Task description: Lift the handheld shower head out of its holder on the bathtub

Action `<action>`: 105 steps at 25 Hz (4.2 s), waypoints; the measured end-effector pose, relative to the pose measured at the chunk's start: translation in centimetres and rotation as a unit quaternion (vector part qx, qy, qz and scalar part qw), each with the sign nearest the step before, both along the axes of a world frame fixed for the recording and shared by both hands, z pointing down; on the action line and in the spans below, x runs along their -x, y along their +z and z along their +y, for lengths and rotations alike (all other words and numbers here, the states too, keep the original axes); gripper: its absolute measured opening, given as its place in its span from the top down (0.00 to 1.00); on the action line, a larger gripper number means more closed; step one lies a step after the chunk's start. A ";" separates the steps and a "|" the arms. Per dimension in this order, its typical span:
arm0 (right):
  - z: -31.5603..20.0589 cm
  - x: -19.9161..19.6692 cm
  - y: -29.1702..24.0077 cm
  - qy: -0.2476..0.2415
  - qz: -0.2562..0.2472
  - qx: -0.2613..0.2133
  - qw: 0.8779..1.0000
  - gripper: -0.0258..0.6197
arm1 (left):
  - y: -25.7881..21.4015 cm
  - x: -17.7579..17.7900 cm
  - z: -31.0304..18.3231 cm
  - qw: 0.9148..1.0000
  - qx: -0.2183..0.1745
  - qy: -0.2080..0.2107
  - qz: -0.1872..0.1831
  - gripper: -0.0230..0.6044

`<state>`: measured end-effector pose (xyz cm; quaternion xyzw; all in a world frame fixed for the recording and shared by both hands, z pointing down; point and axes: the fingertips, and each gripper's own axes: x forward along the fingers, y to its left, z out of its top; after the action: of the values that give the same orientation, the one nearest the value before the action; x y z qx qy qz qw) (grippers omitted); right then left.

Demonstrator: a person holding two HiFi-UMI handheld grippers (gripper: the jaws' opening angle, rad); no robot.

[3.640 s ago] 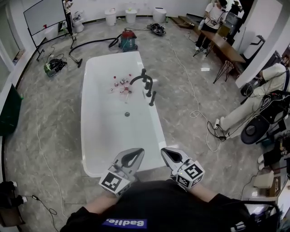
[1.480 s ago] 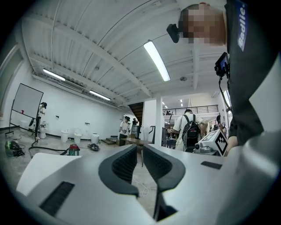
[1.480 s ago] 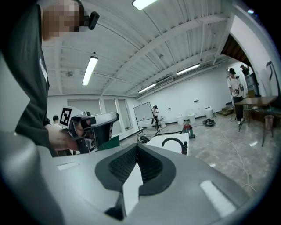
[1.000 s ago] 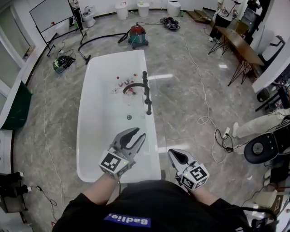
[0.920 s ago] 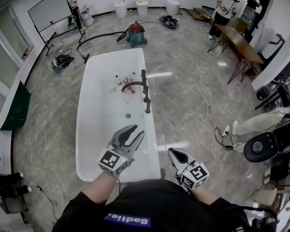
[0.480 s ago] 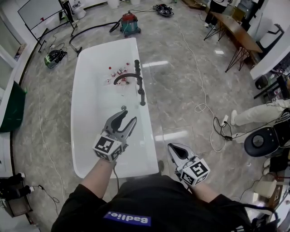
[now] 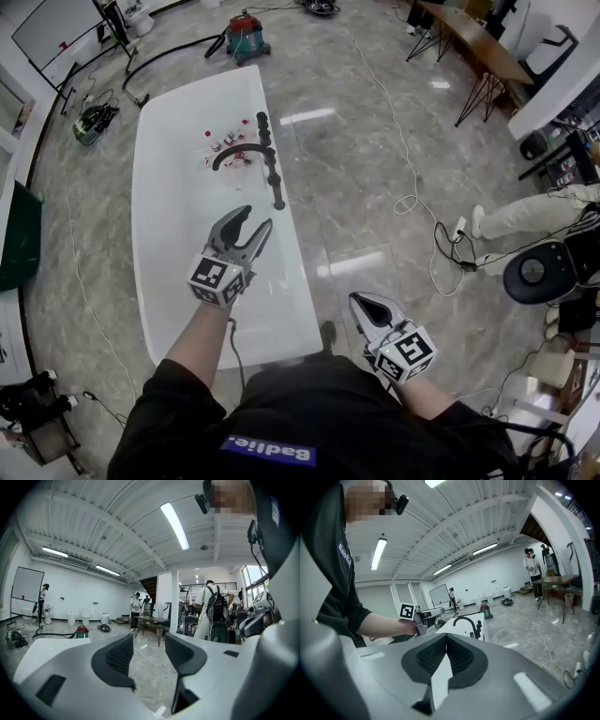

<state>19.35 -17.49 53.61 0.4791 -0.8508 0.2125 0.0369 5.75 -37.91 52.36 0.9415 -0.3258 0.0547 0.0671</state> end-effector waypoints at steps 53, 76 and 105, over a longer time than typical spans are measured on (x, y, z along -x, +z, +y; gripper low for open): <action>3.6 -13.5 19.6 0.065 0.041 0.225 0.971 0.96 | 39.6 -6.7 -22.4 0.945 0.155 -0.110 -0.266 0.65; 2.8 -8.3 12.1 0.055 0.004 0.146 0.988 0.96 | 25.4 -2.6 -14.7 0.962 0.144 -0.125 -0.196 0.76; 7.1 11.6 0.8 -0.043 0.041 0.042 0.997 0.96 | 10.0 16.8 9.3 0.981 0.108 -0.138 -0.082 0.76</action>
<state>7.78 -10.34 54.44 0.4480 -0.8589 0.2265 0.1010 -11.07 -28.57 62.32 0.8670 -0.4488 0.1573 0.1485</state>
